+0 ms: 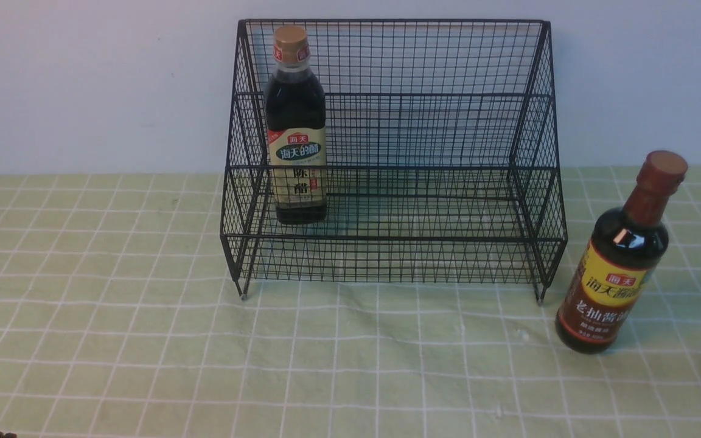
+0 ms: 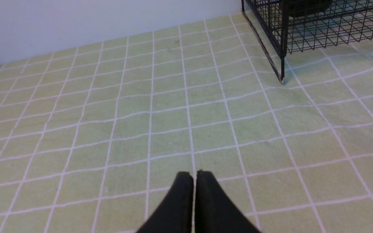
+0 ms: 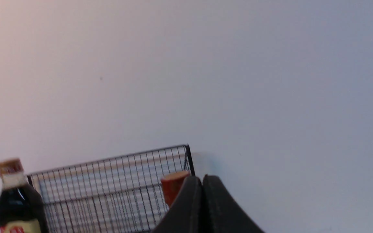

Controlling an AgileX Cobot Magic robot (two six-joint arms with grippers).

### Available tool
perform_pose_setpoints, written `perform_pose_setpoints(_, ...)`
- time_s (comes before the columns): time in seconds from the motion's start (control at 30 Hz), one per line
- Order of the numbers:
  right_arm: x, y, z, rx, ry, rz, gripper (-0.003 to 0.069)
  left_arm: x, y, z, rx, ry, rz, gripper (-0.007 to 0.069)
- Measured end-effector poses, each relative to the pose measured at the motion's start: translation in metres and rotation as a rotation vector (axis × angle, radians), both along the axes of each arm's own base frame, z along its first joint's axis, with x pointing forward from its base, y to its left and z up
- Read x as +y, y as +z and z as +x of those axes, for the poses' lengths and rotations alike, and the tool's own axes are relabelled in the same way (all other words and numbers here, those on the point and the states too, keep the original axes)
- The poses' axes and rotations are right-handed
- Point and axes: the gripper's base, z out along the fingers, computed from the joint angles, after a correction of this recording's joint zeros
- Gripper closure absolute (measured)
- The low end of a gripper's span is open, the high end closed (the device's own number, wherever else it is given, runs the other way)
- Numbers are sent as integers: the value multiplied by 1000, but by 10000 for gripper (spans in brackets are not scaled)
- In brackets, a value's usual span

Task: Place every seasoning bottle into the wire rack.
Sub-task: Use the right arm to grab the condiment bottle closest to it

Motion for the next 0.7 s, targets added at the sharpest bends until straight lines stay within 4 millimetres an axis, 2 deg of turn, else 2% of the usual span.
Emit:
perform_pose_setpoints(0.1,0,2,-1,-23,25,75,673,0,0,0,0,0,0,631)
perform_pose_setpoints(0.17,0,12,-3,-40,31,87,672,0,0,0,0,0,0,631)
perform_pose_setpoints(0.2,0,26,-4,-60,31,69,669,0,0,0,0,0,0,631)
perform_pose_setpoints(0.23,0,26,-4,-57,31,71,669,0,0,0,0,0,0,631)
perform_pose_setpoints(0.33,1,70,2,-19,20,19,642,0,0,0,0,0,0,631)
perform_pose_setpoints(0.4,1,82,9,10,11,-4,627,0,0,0,0,0,0,631)
perform_pose_setpoints(0.47,1,102,25,78,-3,-33,595,0,0,0,0,0,0,631)
perform_pose_setpoints(0.53,2,114,43,138,8,-34,560,0,0,0,0,0,0,631)
perform_pose_setpoints(0.7,12,121,98,299,75,-41,447,0,0,0,1,0,0,631)
